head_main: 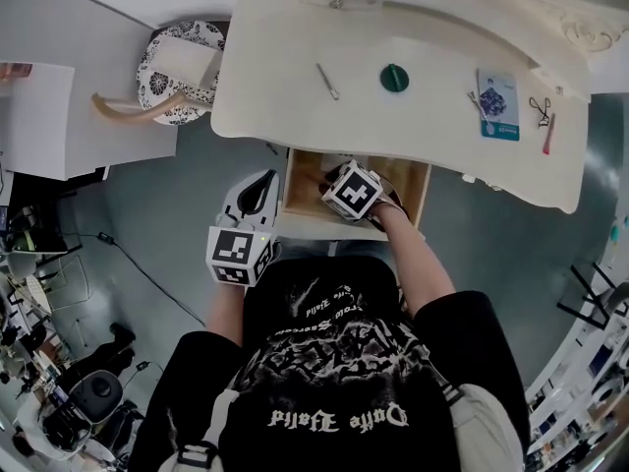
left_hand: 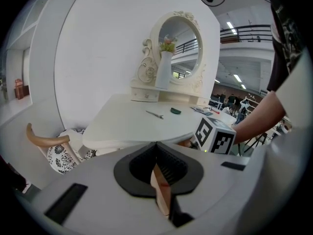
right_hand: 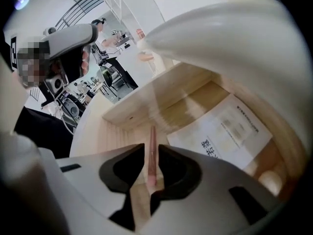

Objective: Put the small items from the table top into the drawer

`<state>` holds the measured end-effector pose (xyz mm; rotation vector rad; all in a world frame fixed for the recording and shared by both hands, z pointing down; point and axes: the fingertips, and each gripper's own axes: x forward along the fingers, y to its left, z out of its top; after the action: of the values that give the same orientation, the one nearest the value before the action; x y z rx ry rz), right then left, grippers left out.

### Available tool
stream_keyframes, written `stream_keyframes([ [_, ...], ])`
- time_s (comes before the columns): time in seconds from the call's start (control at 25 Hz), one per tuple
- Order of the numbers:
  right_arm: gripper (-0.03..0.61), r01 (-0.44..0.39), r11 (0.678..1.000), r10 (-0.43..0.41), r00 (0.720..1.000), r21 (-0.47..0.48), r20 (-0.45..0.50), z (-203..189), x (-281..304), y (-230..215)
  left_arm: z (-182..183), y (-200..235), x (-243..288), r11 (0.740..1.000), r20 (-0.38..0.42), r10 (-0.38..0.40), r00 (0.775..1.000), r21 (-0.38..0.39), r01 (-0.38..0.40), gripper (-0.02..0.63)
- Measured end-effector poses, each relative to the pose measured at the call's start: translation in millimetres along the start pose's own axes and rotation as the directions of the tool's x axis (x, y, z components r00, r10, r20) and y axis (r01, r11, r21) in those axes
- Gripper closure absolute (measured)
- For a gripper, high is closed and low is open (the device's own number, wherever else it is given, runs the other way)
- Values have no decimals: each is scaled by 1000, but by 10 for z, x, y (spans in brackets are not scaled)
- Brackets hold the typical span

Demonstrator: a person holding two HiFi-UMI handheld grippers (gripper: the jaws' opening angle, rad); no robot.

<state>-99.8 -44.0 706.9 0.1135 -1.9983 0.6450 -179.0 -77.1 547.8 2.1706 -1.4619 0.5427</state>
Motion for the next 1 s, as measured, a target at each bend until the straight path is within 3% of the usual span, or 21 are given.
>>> stream_keyframes([
  [0.28, 483, 9, 999, -13, 995, 45, 102, 13, -393, 80, 91, -31, 64, 1000, 28, -29, 999, 4, 29, 598],
  [0.6, 483, 127, 985, -152, 955, 114, 255, -10, -1032, -41, 235, -121, 152, 996, 63, -83, 995, 22, 82, 598],
  [0.72, 483, 180, 974, -218, 916, 141, 336, -4, -1285, -58, 301, -164, 166, 995, 78, -97, 992, 29, 95, 598],
  [1.0, 483, 304, 922, -386, 769, 240, 509, 7, -1836, -71, 442, -253, 178, 991, 106, -131, 986, 49, 126, 598],
])
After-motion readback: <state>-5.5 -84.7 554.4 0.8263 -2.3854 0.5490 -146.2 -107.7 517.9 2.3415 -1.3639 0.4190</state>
